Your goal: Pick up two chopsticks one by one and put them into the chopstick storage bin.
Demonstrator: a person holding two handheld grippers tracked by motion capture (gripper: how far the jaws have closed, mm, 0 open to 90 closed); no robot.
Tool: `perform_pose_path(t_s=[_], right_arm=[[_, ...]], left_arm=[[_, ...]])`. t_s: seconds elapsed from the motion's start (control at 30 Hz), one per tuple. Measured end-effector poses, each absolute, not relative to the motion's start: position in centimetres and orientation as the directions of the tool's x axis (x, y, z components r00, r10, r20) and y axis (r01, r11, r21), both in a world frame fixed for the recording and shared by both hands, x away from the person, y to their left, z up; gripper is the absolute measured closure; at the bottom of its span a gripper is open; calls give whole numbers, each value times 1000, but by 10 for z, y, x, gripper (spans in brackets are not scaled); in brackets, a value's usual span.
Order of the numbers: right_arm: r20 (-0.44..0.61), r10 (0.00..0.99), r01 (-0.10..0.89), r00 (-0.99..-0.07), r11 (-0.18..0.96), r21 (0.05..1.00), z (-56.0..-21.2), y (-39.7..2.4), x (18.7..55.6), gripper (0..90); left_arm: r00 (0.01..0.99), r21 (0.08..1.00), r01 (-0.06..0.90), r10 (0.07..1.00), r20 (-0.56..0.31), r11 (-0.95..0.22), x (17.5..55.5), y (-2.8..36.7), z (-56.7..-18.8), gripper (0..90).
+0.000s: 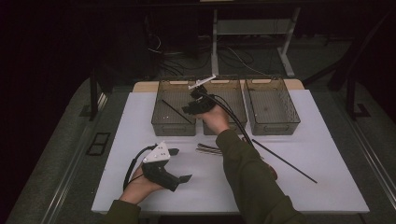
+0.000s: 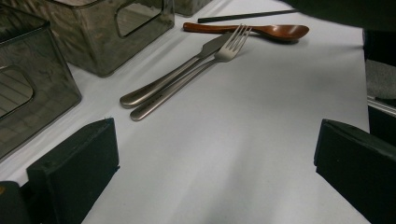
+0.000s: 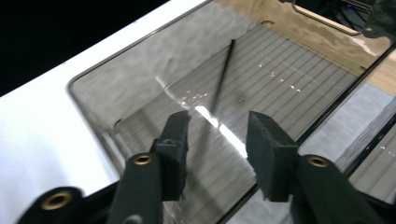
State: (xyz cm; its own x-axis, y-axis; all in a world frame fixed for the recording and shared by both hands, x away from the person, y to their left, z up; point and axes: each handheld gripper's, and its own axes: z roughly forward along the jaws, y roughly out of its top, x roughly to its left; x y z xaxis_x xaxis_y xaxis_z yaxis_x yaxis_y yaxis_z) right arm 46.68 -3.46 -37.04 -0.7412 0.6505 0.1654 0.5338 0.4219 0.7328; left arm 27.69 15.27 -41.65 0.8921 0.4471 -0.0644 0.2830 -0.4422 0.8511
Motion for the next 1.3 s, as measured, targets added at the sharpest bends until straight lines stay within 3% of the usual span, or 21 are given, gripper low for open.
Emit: perform_pose_path(t_s=[0.3, 0.43, 1.3], right_arm=[[173, 607, 505, -775, 431, 748, -359, -61, 447, 404], [150, 587, 473, -796, 447, 759, -352, -77, 436, 380], [135, 580, 439, -803, 424, 792, -348, -177, 389, 374]], left_arm=[[892, 847, 286, 448, -64, -448, 277, 153, -417, 0], [890, 848, 287, 452, -64, -445, 276, 153, -417, 0], [885, 853, 288, 462, -62, -436, 279, 154, -422, 0]])
